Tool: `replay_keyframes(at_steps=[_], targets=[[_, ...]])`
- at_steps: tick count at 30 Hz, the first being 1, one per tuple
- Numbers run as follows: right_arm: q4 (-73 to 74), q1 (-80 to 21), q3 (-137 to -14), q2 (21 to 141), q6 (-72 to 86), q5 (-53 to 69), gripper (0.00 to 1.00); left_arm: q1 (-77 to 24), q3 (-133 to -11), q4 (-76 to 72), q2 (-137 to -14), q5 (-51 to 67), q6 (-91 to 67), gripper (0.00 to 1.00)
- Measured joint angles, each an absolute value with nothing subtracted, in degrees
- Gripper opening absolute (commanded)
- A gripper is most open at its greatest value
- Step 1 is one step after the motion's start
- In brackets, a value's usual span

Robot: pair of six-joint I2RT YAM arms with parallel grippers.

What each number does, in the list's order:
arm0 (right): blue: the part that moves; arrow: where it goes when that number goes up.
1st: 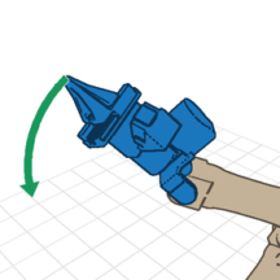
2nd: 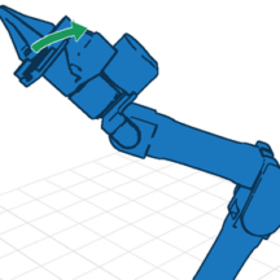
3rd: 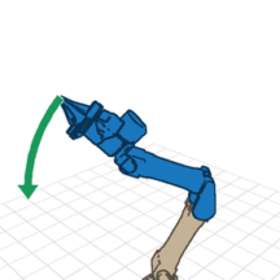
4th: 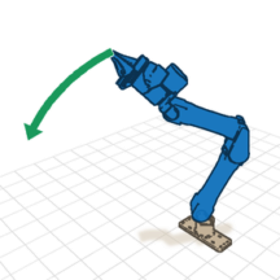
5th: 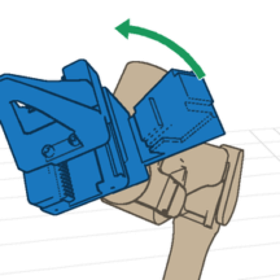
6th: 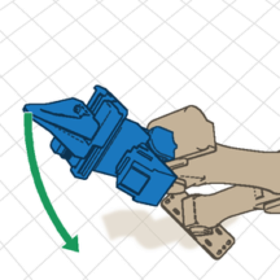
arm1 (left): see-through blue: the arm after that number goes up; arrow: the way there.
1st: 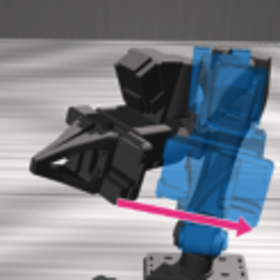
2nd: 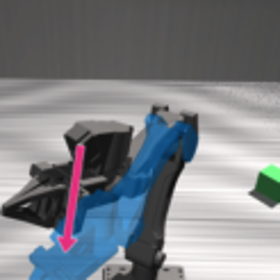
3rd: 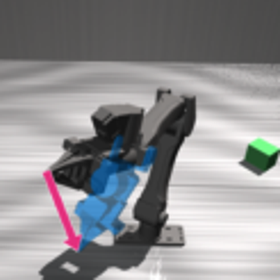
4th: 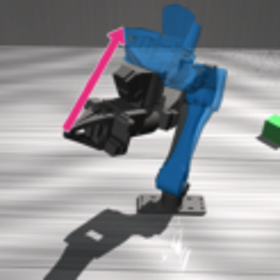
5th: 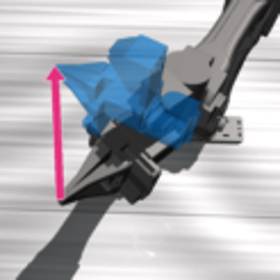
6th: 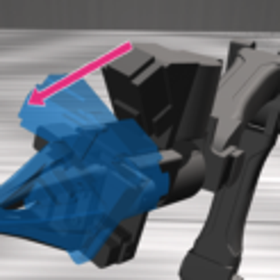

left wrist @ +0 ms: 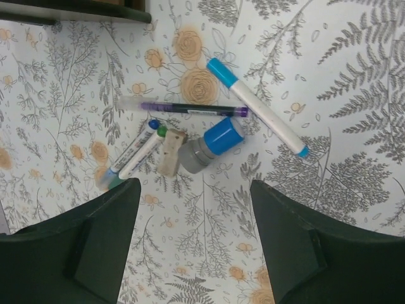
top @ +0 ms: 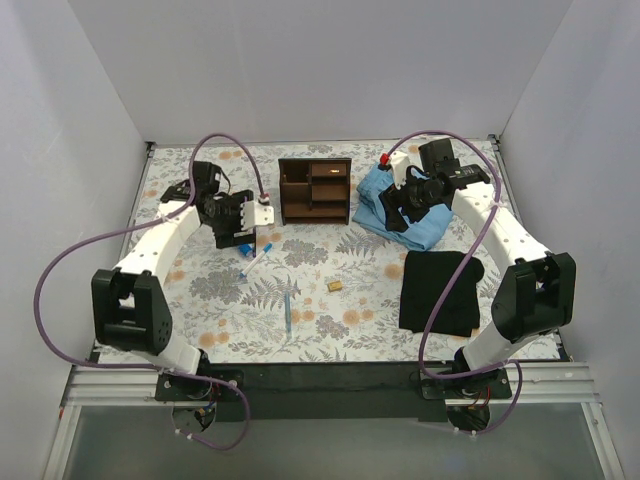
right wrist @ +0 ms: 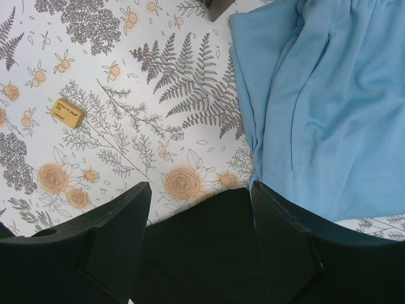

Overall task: Sort the stationery into containers
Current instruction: Pick up the pen from the center of the board.

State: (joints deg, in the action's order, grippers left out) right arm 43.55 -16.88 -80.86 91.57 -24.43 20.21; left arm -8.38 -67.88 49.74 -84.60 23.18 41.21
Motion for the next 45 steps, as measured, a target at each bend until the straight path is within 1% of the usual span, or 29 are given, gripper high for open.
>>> replay_keyframes(at_steps=[2, 3, 5, 7, 9, 11, 12, 13, 15, 18, 21, 23, 27, 32, 35, 39, 45], targets=[[43.55, -16.88, -80.86, 91.57, -24.43, 20.29, 0.73, -8.38, -71.94, 49.28, -88.51, 23.77, 40.73, 0.69], [43.53, -16.88, -80.86, 91.57, -24.43, 20.32, 0.73, -8.27, -74.98, 48.82, -91.29, 23.81, 38.68, 0.59], [43.55, -16.88, -80.84, 91.57, -24.43, 20.32, 0.73, -7.88, -82.63, 49.52, -97.89, 23.4, 32.03, 0.44], [43.53, -16.88, -80.84, 91.57, -24.43, 20.32, 0.73, -7.18, -94.89, 51.05, -107.18, 22.72, 24.43, 0.33], [43.55, -16.88, -80.84, 91.57, -24.45, 20.29, 0.73, -6.24, -110.32, 55.37, -117.62, 22.31, 17.06, 0.33], [43.48, -16.88, -80.86, 91.57, -24.45, 20.29, 0.73, -5.52, -121.67, 58.39, -125.69, 21.85, 10.35, 0.43], [43.51, -16.88, -80.86, 91.59, -24.45, 20.29, 0.73, -5.19, -127.39, 61.56, -129.78, 21.91, 5.63, 0.46], [43.46, -16.88, -80.86, 91.59, -24.45, 20.29, 0.73, -4.91, -129.27, 62.76, -131.55, 21.87, 3.18, 0.48], [43.48, -16.88, -80.88, 91.68, -24.45, 20.29, 0.73, -4.4, -129.67, 65.71, -133.03, 21.63, -2.9, 0.5], [43.48, -16.86, -80.93, 92.29, -24.45, 20.29, 0.73, -4.27, -125.23, 68.07, -132.22, 19.81, -10.98, 0.51], [43.53, -16.86, -81.21, 93.23, -24.45, 20.32, 0.73, -4.19, -121.19, 69.28, -131.28, 17.91, -18.83, 0.47], [43.44, -16.86, -81.41, 93.76, -24.43, 20.4, 0.73, -4.12, -120.33, 69.67, -131.28, 17.02, -23.73, 0.46], [43.46, -16.88, -81.93, 94.35, -24.4, 20.8, 0.73, -3.09, -118.37, 68.9, -130.34, 15.33, -31.11, 0.4], [43.44, -16.86, -82.26, 94.76, -24.4, 21.06, 0.73, -1.19, -117.36, 68.1, -130.06, 11.77, -35.83, 0.36], [43.46, -16.88, -82.28, 95.09, -24.36, 21.15, 0.73, 0.4, -119.15, 67.83, -130.91, 10.79, -37.12, 0.34], [43.46, -16.88, -82.28, 95.11, -24.34, 21.12, 0.73, 2.9, -123.44, 65.43, -133.99, 9.37, -38.19, 0.34], [43.46, -16.88, -82.28, 95.22, -24.34, 20.93, 0.74, 4.36, -123.96, 64.69, -137.64, 8.91, -38.98, 0.37]])
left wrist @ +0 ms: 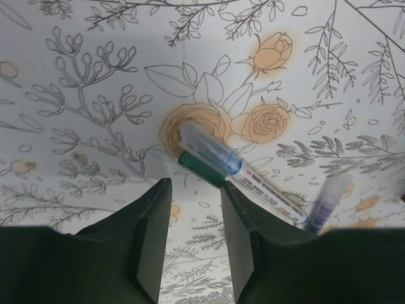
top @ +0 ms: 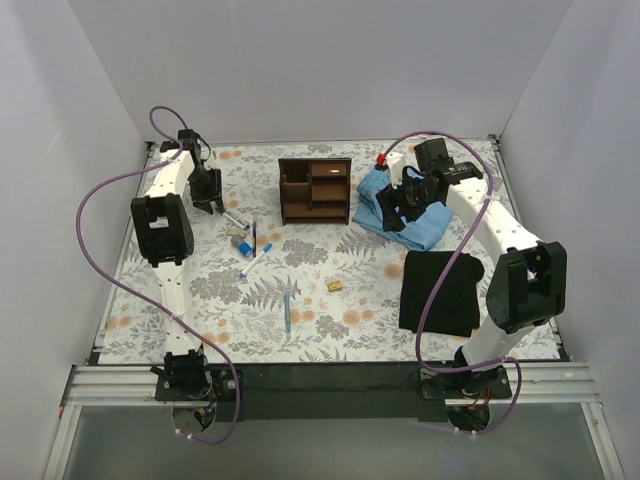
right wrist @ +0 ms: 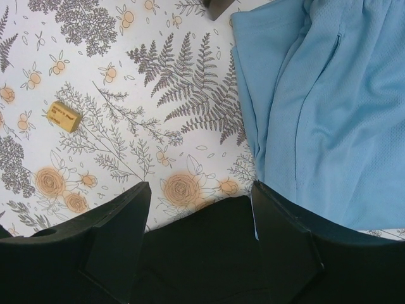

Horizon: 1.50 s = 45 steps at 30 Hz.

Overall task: Sort the stationery into containers
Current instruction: Pick up the pen from the center of the board.

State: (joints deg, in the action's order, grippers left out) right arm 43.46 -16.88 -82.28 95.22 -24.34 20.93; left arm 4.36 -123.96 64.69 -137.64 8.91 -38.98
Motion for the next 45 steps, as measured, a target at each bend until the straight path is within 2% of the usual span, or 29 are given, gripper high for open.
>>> replay_keyframes(at_steps=[5, 16, 23, 25, 26, 30, 39, 45], targets=[[43.46, -16.88, -82.28, 96.16, -24.36, 20.43, 0.74, 3.95, -126.04, 64.2, -140.66, 9.61, -39.66, 0.37], [43.55, -16.88, -82.39, 97.14, -24.36, 19.42, 0.74, 3.53, -126.98, 64.14, -141.45, 9.02, -39.44, 0.25], [43.59, -16.88, -82.56, 97.67, -24.36, 19.42, 0.74, 1.83, -124.68, 63.57, -140.25, 6.26, -38.5, 0.26], [43.59, -16.88, -82.98, 98.15, -24.36, 19.38, 0.74, 1.39, -124.6, 63.57, -140.18, 5.28, -38.26, 0.2], [43.64, -16.88, -83.22, 98.39, -24.36, 19.38, 0.74, 1.28, -124.57, 63.57, -140.16, 4.97, -38.11, 0.13], [43.59, -16.88, -83.94, 98.78, -24.38, 19.38, 0.74, 1.3, -124.4, 63.79, -140.03, 4.93, -37.36, 0.0], [43.64, -16.88, -84.01, 98.78, -24.38, 18.96, 0.74, 1.21, -114.63, 59.96, -131.72, 8.23, -34.89, 0.0], [43.64, -16.88, -84.01, 98.76, -24.4, 18.0, 0.73, 1.19, -115.81, 58.26, -122.98, 13.87, -34.94, 0.0]])
